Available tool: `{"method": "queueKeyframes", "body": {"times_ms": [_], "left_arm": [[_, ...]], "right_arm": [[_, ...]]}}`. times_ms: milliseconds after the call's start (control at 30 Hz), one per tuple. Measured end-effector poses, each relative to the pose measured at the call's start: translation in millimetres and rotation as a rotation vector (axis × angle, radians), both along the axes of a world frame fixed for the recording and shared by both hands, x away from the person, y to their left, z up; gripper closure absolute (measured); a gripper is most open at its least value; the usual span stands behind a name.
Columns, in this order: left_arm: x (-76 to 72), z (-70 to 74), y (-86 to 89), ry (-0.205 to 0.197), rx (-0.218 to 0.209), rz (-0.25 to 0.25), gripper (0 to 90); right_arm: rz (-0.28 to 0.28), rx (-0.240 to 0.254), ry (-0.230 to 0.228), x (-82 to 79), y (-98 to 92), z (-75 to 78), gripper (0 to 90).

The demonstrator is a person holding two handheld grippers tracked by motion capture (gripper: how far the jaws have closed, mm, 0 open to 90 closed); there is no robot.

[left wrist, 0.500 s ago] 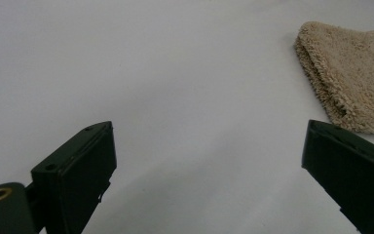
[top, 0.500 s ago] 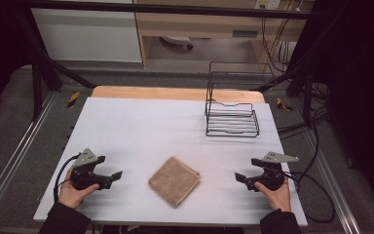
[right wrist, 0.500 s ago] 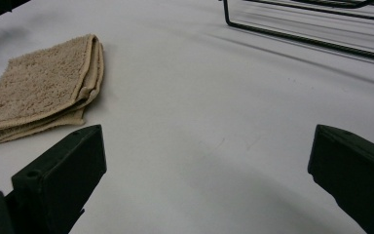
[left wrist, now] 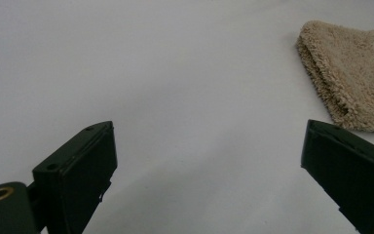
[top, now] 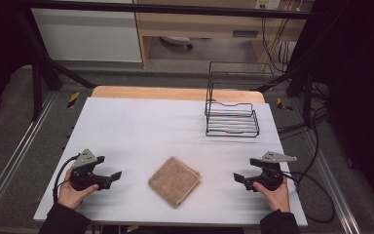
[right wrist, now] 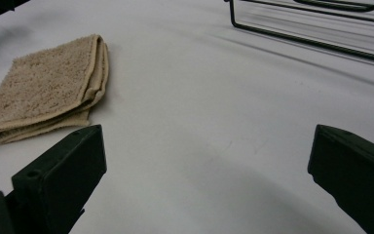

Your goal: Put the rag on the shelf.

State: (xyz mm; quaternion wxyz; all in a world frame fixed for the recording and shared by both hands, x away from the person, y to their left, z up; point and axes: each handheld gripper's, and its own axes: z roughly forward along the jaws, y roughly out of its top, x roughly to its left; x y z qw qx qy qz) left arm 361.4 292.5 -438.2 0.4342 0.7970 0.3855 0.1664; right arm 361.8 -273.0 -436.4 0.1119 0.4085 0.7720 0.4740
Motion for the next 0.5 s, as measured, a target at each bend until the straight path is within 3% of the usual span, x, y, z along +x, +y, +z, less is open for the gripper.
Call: {"method": "queueKeyframes", "body": {"times_ms": [500], "left_arm": [[-0.1,-0.2,0.7,-0.002,-0.001,0.012,6.5]], "right_arm": [[0.046,-0.019,0.02,3.8,29.6,4.1,2.3]]}}
